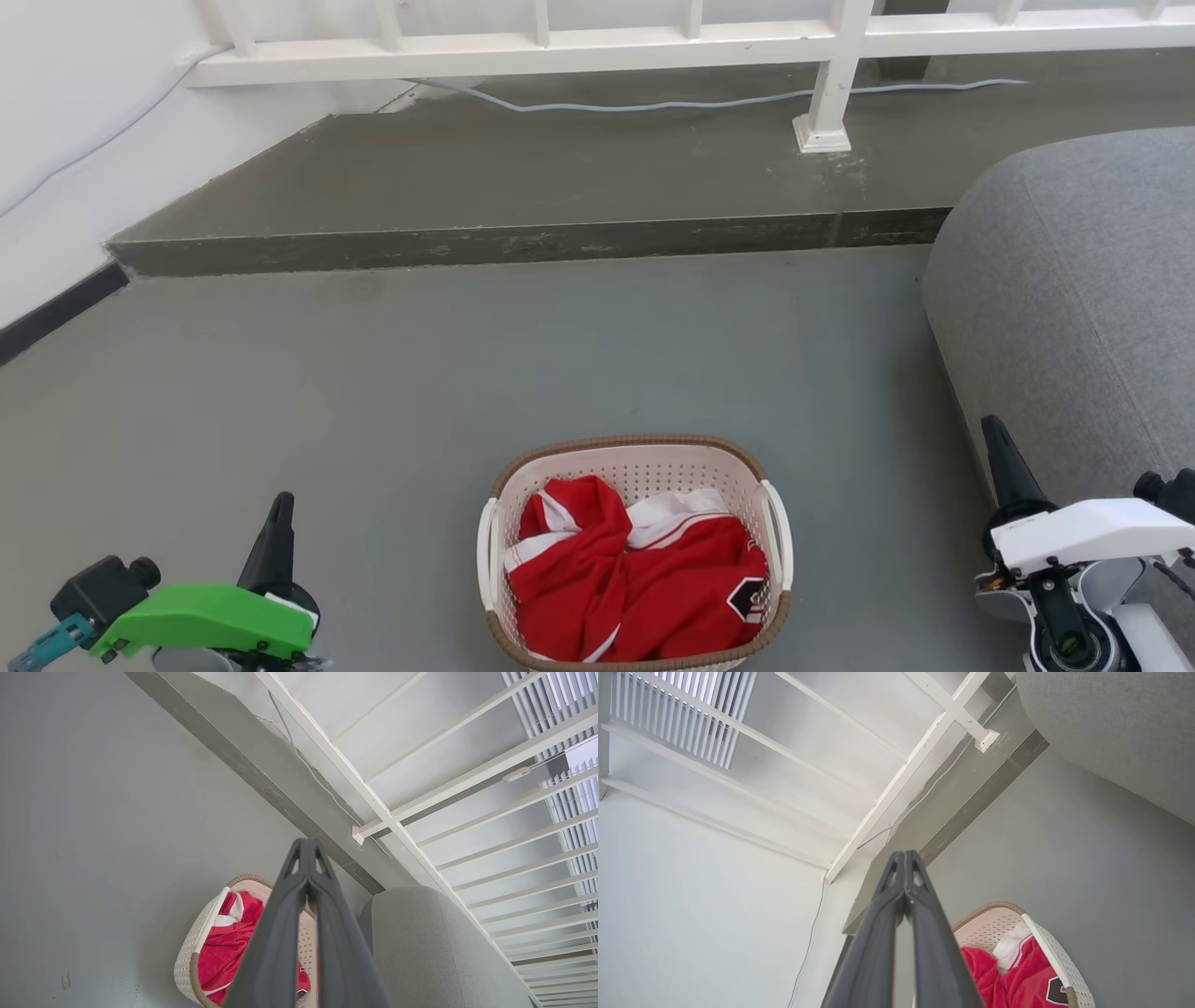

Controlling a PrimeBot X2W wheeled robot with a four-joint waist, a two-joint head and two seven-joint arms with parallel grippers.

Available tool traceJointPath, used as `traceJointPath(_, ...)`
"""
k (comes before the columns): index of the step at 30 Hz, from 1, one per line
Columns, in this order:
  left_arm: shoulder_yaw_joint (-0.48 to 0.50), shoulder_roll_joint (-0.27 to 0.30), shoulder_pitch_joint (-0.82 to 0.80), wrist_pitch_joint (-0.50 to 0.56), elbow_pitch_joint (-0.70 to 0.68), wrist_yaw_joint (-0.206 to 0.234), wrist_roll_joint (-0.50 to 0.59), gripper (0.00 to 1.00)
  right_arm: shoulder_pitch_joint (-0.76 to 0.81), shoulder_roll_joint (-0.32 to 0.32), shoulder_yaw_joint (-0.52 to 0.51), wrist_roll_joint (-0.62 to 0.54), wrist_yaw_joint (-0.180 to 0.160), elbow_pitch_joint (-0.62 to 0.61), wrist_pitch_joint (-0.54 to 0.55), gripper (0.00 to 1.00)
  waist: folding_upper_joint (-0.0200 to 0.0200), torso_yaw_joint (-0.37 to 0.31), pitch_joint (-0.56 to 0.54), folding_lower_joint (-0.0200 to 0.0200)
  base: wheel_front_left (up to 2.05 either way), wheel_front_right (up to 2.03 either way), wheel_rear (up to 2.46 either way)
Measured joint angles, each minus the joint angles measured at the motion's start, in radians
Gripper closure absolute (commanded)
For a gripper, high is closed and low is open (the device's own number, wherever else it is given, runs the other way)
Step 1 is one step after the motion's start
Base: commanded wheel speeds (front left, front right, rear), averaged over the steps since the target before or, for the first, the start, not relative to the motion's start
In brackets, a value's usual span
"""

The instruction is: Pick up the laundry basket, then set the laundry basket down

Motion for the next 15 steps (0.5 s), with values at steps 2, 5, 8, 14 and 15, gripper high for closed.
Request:
traceJointPath(2,0.005,-0.003,-0.002,0.007,0.002,-0.002,-0.03,1.0,-0.004,0.003,-0.004,0.03,0.008,0.005,0.003,1.0,0.0,0.001,-0.001,0.0,0.0,0.0,0.0)
traceJointPath(5,0.017,-0.005,-0.007,0.012,0.009,-0.01,-0.06,1.0,-0.014,0.008,-0.014,0.068,0.016,0.01,0.015,1.0,0.0,0.002,-0.002,0.0,0.0,0.0,0.0)
traceJointPath(8,0.029,-0.006,-0.012,0.021,0.019,-0.018,-0.101,1.0,-0.021,0.011,-0.025,0.109,0.021,0.014,0.017,1.0,0.0,0.004,-0.003,0.0,0.0,0.0,0.0)
traceJointPath(14,0.049,-0.012,-0.018,0.039,0.031,-0.028,-0.169,1.0,-0.026,0.015,-0.042,0.187,0.036,0.028,0.034,1.0,0.0,0.006,-0.006,0.0,0.0,0.0,0.0)
traceJointPath(15,0.054,-0.014,-0.019,0.04,0.033,-0.029,-0.178,1.0,-0.028,0.016,-0.045,0.202,0.04,0.03,0.035,1.0,0.0,0.007,-0.006,0.0,0.0,0.0,0.0)
